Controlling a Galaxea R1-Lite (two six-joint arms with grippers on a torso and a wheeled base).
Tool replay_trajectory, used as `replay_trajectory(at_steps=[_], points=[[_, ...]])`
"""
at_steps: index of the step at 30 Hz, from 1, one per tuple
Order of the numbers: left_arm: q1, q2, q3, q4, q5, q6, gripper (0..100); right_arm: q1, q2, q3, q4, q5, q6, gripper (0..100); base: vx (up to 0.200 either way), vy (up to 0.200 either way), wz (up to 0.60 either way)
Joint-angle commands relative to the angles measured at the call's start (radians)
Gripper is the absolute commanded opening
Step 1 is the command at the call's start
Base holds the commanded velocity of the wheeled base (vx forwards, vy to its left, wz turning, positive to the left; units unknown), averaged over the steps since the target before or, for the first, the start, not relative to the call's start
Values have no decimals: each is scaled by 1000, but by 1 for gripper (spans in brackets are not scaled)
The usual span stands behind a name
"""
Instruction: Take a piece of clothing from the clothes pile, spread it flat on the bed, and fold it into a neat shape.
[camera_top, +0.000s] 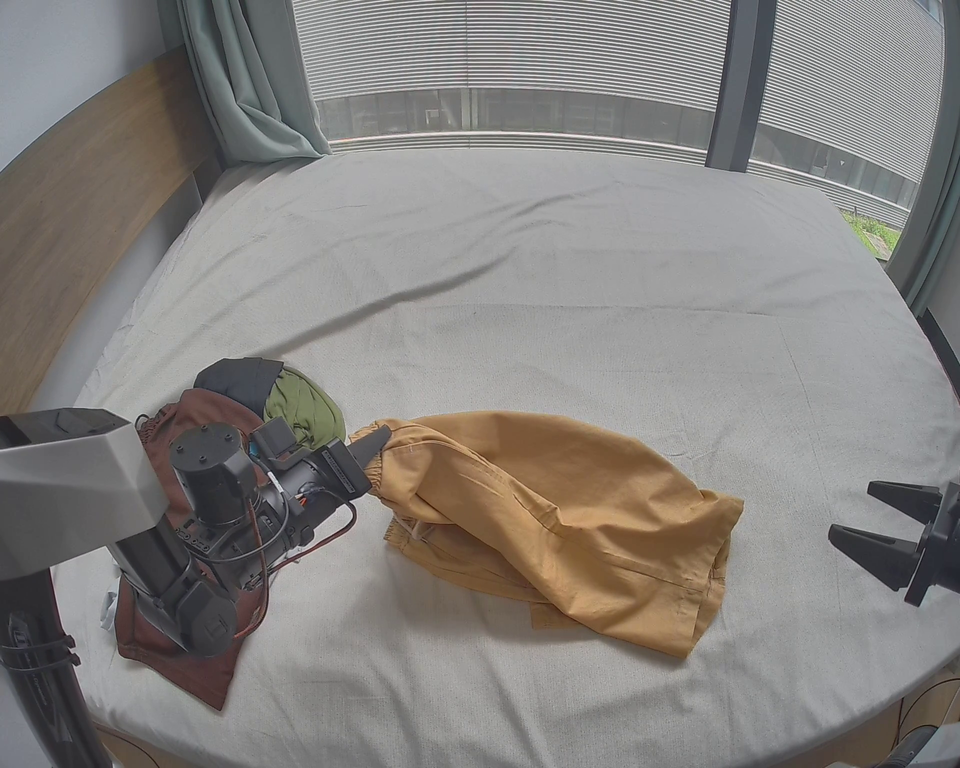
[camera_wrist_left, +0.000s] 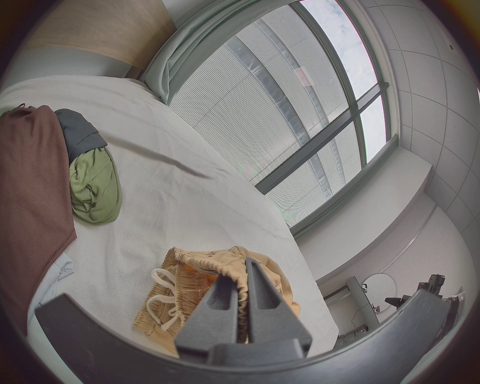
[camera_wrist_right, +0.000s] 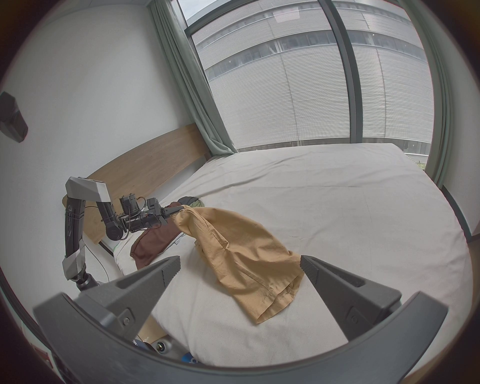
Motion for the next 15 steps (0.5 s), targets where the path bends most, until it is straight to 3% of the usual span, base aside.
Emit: replay_trajectory(at_steps=[1, 9, 15], points=[[4, -16, 19, 0, -3, -2, 0, -36, 56, -24, 6, 22, 1, 100, 0, 0, 0], [4, -13, 25, 1, -3, 0, 0, -36, 200, -5, -13, 58, 29, 100, 0, 0, 0], [3, -10, 28, 1, -3, 0, 0, -38, 340, 73, -209, 106, 73, 100, 0, 0, 0]])
